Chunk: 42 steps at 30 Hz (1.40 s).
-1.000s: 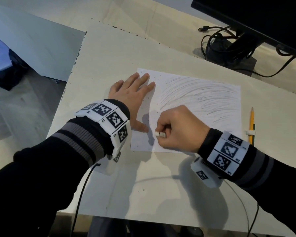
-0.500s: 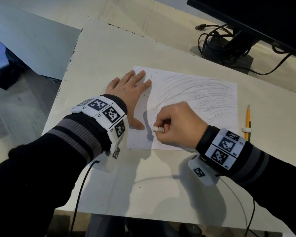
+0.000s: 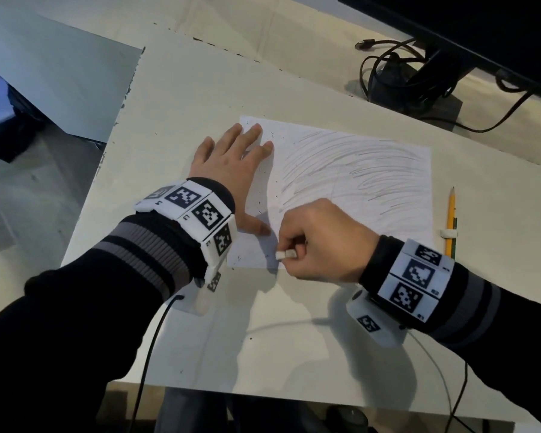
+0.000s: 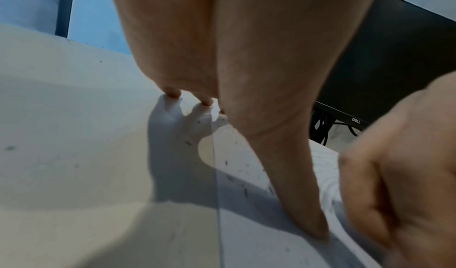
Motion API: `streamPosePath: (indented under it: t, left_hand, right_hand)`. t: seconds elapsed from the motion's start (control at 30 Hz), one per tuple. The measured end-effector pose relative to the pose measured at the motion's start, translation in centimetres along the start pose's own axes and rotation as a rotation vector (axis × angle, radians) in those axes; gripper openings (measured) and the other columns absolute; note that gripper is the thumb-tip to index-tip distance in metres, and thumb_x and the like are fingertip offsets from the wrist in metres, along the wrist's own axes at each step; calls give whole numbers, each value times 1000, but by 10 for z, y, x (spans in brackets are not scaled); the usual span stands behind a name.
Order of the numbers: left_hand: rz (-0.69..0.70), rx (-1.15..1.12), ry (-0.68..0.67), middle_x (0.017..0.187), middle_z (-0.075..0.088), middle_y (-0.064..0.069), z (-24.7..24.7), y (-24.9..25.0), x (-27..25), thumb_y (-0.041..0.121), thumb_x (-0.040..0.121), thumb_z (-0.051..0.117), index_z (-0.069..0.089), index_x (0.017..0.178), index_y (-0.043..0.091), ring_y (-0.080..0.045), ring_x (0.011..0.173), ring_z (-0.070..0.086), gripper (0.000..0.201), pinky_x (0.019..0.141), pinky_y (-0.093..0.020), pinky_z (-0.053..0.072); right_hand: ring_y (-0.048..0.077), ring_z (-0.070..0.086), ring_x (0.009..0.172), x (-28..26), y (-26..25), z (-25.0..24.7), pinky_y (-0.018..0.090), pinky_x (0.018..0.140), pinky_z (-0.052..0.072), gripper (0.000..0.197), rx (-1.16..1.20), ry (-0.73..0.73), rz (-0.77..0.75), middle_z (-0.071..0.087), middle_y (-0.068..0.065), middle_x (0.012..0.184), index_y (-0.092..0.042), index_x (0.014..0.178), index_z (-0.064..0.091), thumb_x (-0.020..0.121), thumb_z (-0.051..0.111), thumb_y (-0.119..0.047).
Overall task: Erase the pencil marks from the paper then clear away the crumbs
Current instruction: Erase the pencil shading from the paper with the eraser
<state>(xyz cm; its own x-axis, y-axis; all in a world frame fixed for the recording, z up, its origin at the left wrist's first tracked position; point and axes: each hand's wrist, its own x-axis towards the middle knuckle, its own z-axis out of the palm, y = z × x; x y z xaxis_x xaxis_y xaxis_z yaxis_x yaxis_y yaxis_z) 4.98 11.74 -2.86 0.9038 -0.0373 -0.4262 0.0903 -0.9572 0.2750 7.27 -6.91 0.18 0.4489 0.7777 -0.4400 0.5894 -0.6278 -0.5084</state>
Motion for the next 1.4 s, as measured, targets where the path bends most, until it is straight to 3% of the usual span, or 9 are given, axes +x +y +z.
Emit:
streamPosePath:
  t: [0.13, 0.27, 0.4, 0.57, 0.7, 0.83, 1.13, 1.27, 1.4]
  left_hand:
    - [1, -1, 3, 164, -16, 6, 2, 0, -1, 74, 59, 76, -2, 156, 29, -17, 150, -16, 133, 122, -48, -1]
    - [6, -17, 18, 164, -14, 6, 3, -1, 0, 74, 57, 78, 0, 156, 29, -17, 151, -16, 133, 121, -48, -2]
    - [1, -5, 5, 164, -16, 6, 3, -2, 1, 74, 58, 77, -1, 156, 29, -18, 150, -17, 134, 121, -48, -3]
    - [6, -11, 10, 164, -16, 6, 3, -2, 1, 74, 57, 78, -1, 156, 29, -17, 150, -17, 134, 121, -48, -4]
    - [6, 1, 18, 164, -16, 6, 4, -2, 1, 75, 57, 77, -1, 156, 29, -17, 150, -17, 134, 121, -48, -3]
    - [9, -5, 5, 164, -16, 6, 3, -2, 1, 73, 58, 78, -2, 156, 29, -18, 150, -17, 134, 121, -49, -3]
    - [12, -8, 9, 164, -16, 5, 4, -2, 2, 73, 57, 78, -2, 156, 29, -18, 150, -17, 135, 122, -49, -2]
    - [11, -15, 21, 164, -15, 5, 6, -3, 2, 74, 57, 78, -1, 156, 29, -18, 150, -16, 134, 121, -49, -2]
    - [14, -13, 21, 164, -15, 6, 5, -3, 2, 74, 56, 78, 0, 156, 29, -18, 150, -16, 135, 121, -49, -2]
  right_hand:
    - [8, 57, 62, 8, 10, -6, 28, 59, 51, 10, 57, 190, 43, 64, -9, 69, -20, 68, 72, 68, 66, -12]
    - [7, 58, 63, 2, 3, -1, 31, 61, 52, 7, 24, -15, -15, 65, -9, 68, -19, 66, 71, 67, 67, -13]
    - [6, 57, 61, 8, 9, -5, 31, 60, 53, 8, 54, 158, 32, 64, -11, 66, -21, 64, 70, 65, 68, -14]
    - [5, 59, 62, 0, 0, 1, 29, 59, 53, 7, 33, -39, 9, 64, -11, 64, -23, 63, 70, 65, 70, -16]
    - [6, 57, 60, 7, 3, -3, 30, 59, 53, 10, 55, 118, 42, 63, -10, 63, -24, 61, 67, 65, 71, -15]
    - [6, 59, 62, 2, 0, -1, 25, 58, 52, 7, 23, -85, 5, 64, -11, 64, -22, 64, 70, 66, 70, -15]
    - [7, 59, 62, 4, 3, -3, 23, 58, 50, 9, -1, -97, -34, 65, -10, 66, -21, 66, 72, 65, 67, -13]
    - [5, 57, 60, 10, 11, -7, 22, 57, 47, 8, 48, 128, -16, 64, -10, 66, -21, 64, 70, 65, 68, -13]
    - [7, 60, 62, 1, 9, -2, 25, 58, 51, 9, 27, -50, -15, 65, -10, 67, -22, 65, 70, 66, 68, -14]
